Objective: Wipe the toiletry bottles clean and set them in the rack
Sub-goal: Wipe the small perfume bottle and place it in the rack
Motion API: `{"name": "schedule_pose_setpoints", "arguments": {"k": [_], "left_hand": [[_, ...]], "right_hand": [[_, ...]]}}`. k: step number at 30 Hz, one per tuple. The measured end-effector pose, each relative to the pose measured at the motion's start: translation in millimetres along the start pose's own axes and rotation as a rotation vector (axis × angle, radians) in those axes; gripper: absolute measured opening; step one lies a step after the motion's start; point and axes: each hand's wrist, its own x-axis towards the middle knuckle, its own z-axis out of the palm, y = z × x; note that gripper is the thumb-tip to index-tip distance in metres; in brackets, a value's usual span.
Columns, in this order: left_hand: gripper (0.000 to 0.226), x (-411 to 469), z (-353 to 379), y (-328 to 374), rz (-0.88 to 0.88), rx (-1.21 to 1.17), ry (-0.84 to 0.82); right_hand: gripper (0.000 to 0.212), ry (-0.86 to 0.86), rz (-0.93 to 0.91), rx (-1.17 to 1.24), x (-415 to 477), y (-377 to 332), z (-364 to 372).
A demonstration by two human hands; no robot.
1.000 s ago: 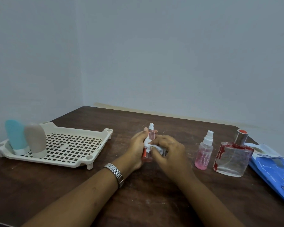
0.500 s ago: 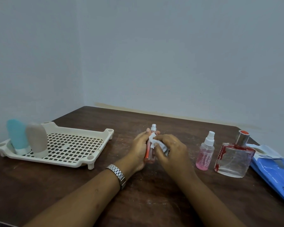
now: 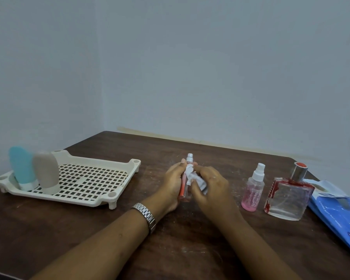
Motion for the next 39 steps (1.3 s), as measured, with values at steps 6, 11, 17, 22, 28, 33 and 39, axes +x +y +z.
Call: {"name": "schedule_pose_setpoints", "arguments": {"k": [6,11,17,22,28,33,39], "left_hand": [[0.038,-1,-2,2,0.034,-0.002,-0.006],[0.041,2,-5,7,0.08,-0.095,-0.015],[0.043,0,-1,4,0.011,-0.044,-0.084],[0.036,-2,2,0,0.039,-0.004,-0.073],[0.036,-1,-1,5,0.038,-0.039,-0.04],[0.034,3,-2,11,0.092,-0.206,-0.034],[0.039,-4,2,7,0.021,-0.119,-0.115]], "right_hand": [[0.016,-0.045,-0.052,0.031,-2,-3,-1],[0.012,-0.07,-0.091,0.087,-3,-3,-1],[0.023,0.058,-0.012,0.085,1,5,-1],[0.028,0.071,0.026,0.094,1,7,-3],[0.024,-0.026,-0.052,0.098,-1,-2,-3],[0.016,-0.059,-0.07,0.187,-1,-3,-4],[0.021,0.049,0.027,0.241,1,1,-4]]}}
